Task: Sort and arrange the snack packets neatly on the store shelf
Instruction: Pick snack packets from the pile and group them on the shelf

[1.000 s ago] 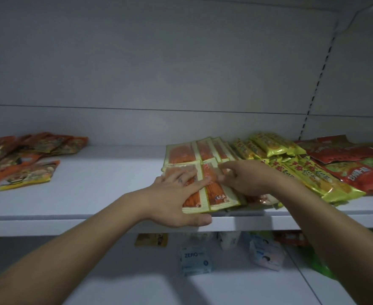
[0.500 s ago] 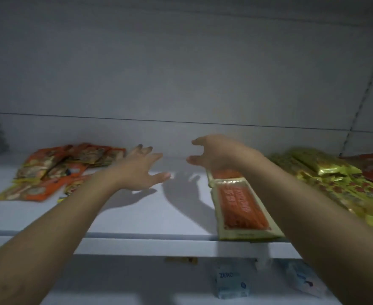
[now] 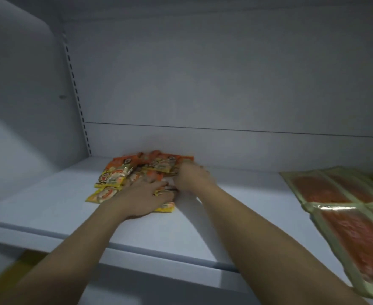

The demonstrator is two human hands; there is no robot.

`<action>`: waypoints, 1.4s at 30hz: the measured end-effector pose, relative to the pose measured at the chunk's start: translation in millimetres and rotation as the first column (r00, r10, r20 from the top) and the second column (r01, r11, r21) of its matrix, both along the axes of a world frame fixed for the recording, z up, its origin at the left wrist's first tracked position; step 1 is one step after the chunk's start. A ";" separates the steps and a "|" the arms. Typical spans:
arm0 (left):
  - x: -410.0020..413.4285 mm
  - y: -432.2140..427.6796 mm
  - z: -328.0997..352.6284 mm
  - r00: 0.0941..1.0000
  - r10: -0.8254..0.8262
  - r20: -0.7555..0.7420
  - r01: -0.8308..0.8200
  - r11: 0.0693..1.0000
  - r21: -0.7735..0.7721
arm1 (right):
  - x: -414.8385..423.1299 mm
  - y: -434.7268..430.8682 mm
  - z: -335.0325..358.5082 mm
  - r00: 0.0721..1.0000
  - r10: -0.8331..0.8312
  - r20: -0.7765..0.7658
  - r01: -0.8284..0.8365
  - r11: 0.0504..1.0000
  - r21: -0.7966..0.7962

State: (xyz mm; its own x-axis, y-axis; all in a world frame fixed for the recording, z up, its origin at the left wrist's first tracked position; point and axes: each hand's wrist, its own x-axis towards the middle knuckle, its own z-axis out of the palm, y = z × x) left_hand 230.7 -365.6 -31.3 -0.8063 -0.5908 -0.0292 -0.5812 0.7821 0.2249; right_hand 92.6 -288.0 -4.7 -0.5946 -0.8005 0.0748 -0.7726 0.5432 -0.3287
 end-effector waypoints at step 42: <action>-109.3 -34.4 24.8 0.887 -0.119 -0.447 0.263 0.924 0.277 | -63.2 -8.5 -24.4 0.720 0.042 0.693 0.507 0.650 -0.566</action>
